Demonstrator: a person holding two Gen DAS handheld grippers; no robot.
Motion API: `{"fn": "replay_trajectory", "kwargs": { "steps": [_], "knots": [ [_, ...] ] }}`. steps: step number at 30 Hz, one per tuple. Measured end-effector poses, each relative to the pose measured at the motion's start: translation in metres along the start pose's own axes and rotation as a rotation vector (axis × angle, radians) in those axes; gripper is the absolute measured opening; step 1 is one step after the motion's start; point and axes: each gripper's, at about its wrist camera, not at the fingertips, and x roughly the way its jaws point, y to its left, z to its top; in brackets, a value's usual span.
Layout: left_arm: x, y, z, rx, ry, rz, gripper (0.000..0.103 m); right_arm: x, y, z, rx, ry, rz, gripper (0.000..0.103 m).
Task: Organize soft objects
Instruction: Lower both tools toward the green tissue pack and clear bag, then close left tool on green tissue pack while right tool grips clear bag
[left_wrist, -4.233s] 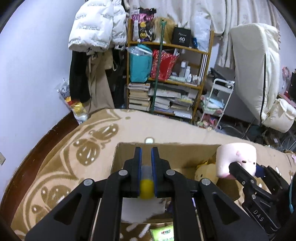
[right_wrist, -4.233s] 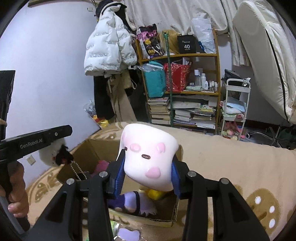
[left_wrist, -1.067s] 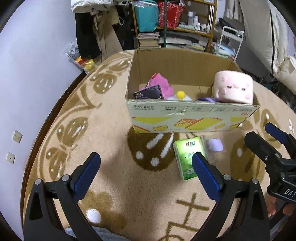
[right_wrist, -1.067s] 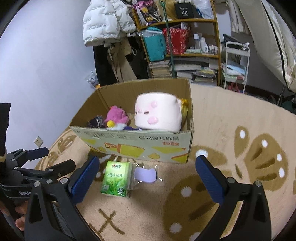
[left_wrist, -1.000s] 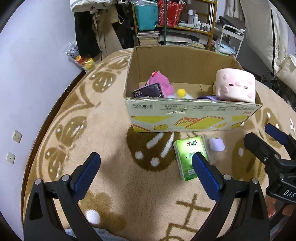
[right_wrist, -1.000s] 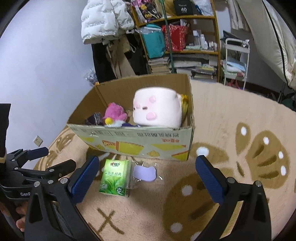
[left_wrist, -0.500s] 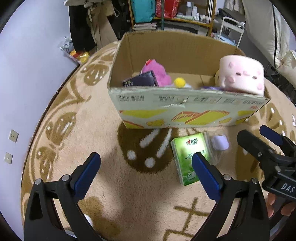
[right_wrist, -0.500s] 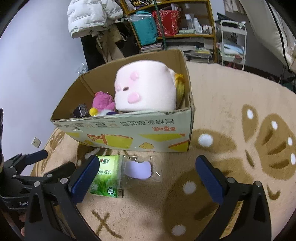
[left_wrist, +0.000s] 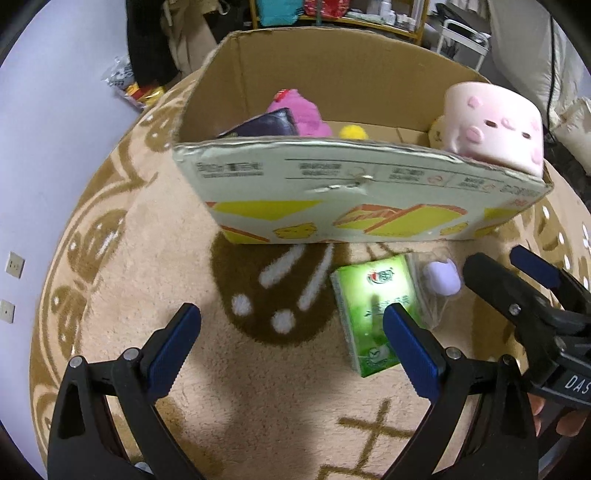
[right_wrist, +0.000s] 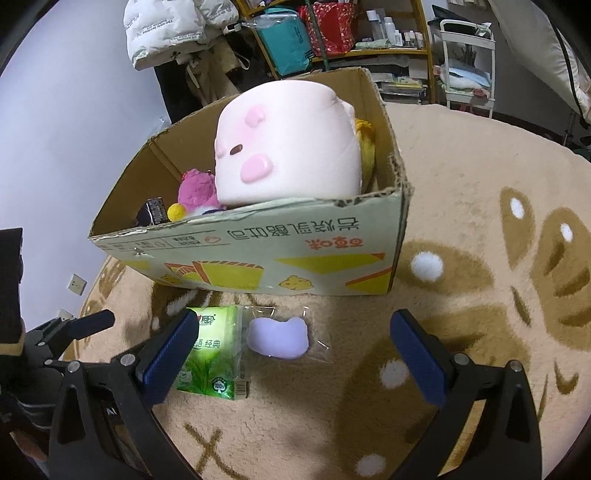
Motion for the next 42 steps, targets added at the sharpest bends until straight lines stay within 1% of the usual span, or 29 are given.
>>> {"fn": "replay_trajectory", "kwargs": {
  "steps": [3, 5, 6, 8, 11, 15, 17, 26, 33, 42],
  "knots": [
    [0.001, -0.007, -0.001, 0.029, -0.003, -0.011, 0.098, 0.003, 0.001, 0.001, 0.008, 0.011, 0.014, 0.103],
    [0.002, -0.012, -0.001, 0.047, -0.005, -0.031, 0.098, 0.007, -0.001, 0.001, 0.027, 0.029, 0.037, 0.103],
    [0.006, -0.014, -0.001, 0.050, 0.007, -0.046, 0.098, 0.010, -0.002, 0.001, 0.037, 0.041, 0.046, 0.103],
    [0.013, -0.016, -0.002, 0.048, 0.037, -0.058, 0.098, 0.014, -0.003, 0.000, 0.043, 0.061, 0.045, 0.103],
    [0.021, -0.018, -0.001, 0.051, 0.063, -0.062, 0.098, 0.022, -0.004, -0.002, 0.044, 0.096, 0.044, 0.103],
    [0.026, -0.016, 0.002, 0.041, 0.068, -0.077, 0.098, 0.035, -0.003, -0.005, 0.035, 0.143, 0.027, 0.103],
    [0.026, -0.016, 0.002, 0.046, 0.065, -0.081, 0.098, 0.040, -0.005, -0.007, 0.048, 0.159, 0.032, 0.103],
    [0.033, -0.019, 0.002, 0.044, 0.069, -0.105, 0.098, 0.045, -0.005, -0.007, 0.049, 0.168, 0.034, 0.103],
    [0.038, -0.035, -0.002, 0.082, 0.070, -0.112, 0.098, 0.052, -0.001, -0.007, 0.031, 0.192, 0.017, 0.103],
    [0.044, -0.043, -0.008, 0.085, 0.084, -0.131, 0.098, 0.054, 0.002, -0.008, 0.029, 0.204, 0.003, 0.103]
  ]
}}
